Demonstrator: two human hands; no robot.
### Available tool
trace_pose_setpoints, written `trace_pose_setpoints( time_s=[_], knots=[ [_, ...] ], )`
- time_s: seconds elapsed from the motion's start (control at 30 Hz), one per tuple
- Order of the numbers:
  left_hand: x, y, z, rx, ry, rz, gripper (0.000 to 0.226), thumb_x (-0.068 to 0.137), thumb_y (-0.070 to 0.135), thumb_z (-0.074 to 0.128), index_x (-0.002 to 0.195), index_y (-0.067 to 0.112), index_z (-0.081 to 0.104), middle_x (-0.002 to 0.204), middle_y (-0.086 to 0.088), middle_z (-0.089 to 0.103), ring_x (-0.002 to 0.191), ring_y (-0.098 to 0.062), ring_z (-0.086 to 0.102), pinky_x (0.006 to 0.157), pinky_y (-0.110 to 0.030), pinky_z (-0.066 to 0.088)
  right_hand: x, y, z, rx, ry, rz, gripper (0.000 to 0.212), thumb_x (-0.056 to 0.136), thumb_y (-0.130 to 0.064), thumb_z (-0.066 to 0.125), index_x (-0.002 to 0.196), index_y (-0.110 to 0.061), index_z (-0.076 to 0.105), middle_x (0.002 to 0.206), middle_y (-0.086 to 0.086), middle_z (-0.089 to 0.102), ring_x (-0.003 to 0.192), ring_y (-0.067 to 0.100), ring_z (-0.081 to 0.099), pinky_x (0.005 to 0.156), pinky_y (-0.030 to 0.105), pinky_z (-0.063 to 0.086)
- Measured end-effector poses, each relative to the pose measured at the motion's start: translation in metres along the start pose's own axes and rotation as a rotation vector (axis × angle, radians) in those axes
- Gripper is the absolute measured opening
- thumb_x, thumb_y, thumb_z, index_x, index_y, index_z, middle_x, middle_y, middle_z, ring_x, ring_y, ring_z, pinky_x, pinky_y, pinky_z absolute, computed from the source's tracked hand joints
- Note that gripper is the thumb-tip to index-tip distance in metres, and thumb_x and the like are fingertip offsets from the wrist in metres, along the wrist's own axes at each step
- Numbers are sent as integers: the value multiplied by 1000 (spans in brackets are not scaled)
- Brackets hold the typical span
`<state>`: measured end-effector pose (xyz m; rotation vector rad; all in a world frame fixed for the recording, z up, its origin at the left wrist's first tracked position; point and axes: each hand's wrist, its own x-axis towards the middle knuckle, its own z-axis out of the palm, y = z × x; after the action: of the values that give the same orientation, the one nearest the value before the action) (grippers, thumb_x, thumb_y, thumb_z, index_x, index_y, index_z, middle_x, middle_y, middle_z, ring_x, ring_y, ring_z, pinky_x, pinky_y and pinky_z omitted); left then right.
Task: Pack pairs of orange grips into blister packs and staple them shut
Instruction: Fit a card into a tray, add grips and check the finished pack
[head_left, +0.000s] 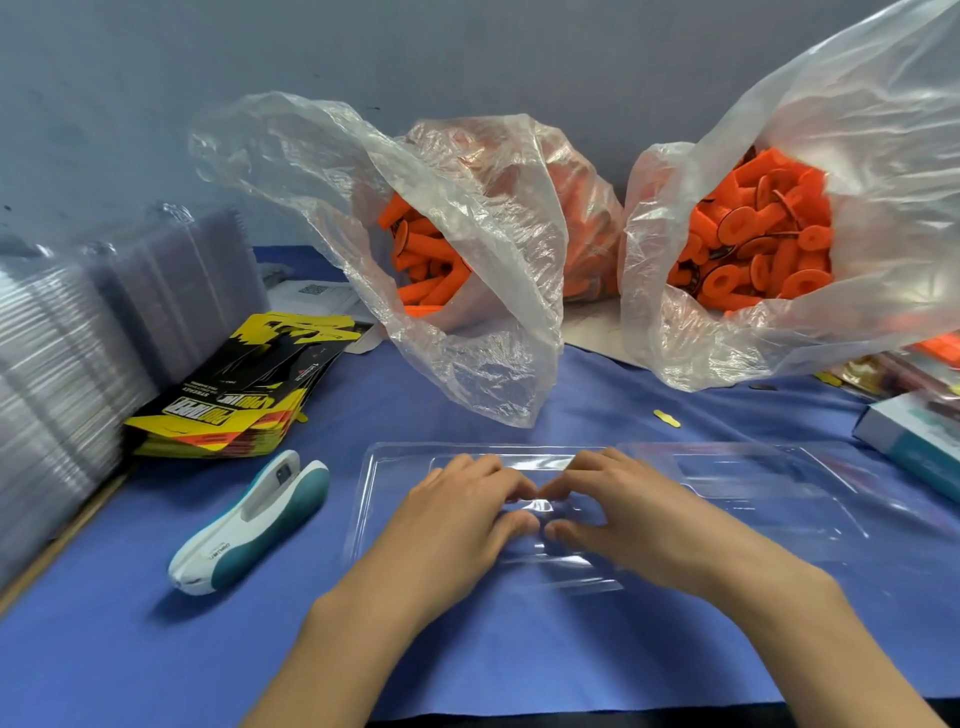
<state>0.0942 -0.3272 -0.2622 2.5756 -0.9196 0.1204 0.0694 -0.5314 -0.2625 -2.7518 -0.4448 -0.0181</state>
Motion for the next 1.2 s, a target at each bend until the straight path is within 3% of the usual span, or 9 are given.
trace_pose_setpoints(
  time_s=[0.17,0.3,0.47,0.57,0.63,0.73,0.93,1.03,1.2],
  knots=[
    [0,0,3,37,58,29,27,99,47,48,123,37,56,115,18,55,108,-3,42,76,-18,22,1,0,0,-23,31,-18,32,95,-48,57,123,-35,61,114,-17,54,114,4,41,92,22,33],
    [-5,-3,-2,-62,146,23,28,98,45,51,121,31,61,118,18,61,112,-7,48,96,-24,34,-3,2,0,-47,50,-18,35,95,-53,53,125,-38,60,116,-18,54,113,3,39,89,18,29],
    [-21,-42,-35,-208,522,-418,19,96,30,58,113,22,64,111,4,61,105,-19,57,96,-39,45,-9,7,-5,-139,60,-1,38,97,-54,46,132,-41,53,122,-19,52,120,8,40,92,17,26],
    [-43,-57,-39,-390,245,-766,39,94,43,58,124,17,54,100,-1,61,81,-20,63,75,-36,54,-9,2,-4,-163,94,-5,39,99,-51,44,137,-42,48,128,-18,50,126,10,39,96,19,23],
    [-54,-53,-34,-522,28,-817,41,94,46,59,124,20,47,81,-4,64,54,-15,60,55,-26,49,-8,-11,-1,-149,164,-35,41,100,-50,44,139,-41,45,131,-16,50,127,13,40,102,24,25],
    [-56,-44,-29,-701,-1,-781,41,95,34,63,126,13,46,74,-9,60,43,-14,55,42,-24,46,-5,-49,10,-73,200,-184,41,96,-57,46,132,-38,54,124,-14,55,117,15,48,98,30,35],
    [-57,-31,-33,-822,-2,-757,20,93,25,66,102,8,63,73,-7,58,47,-14,51,49,-23,48,-6,-81,34,-176,100,-353,33,94,-44,58,124,-30,64,118,-5,57,102,20,54,86,34,46],
    [-56,-26,-32,-854,-20,-750,19,94,21,65,105,7,61,56,-1,52,38,-11,44,42,-18,40,-10,-82,32,-166,170,-358,26,90,-27,67,116,-25,68,105,-3,61,89,19,60,66,32,54],
    [-56,-23,-32,-964,-66,-717,10,96,16,61,90,7,61,55,2,45,44,-8,46,46,-21,47,-18,-79,36,-146,229,-340,21,102,-26,49,118,-24,64,109,-4,58,98,18,59,65,40,55]
  ],
)
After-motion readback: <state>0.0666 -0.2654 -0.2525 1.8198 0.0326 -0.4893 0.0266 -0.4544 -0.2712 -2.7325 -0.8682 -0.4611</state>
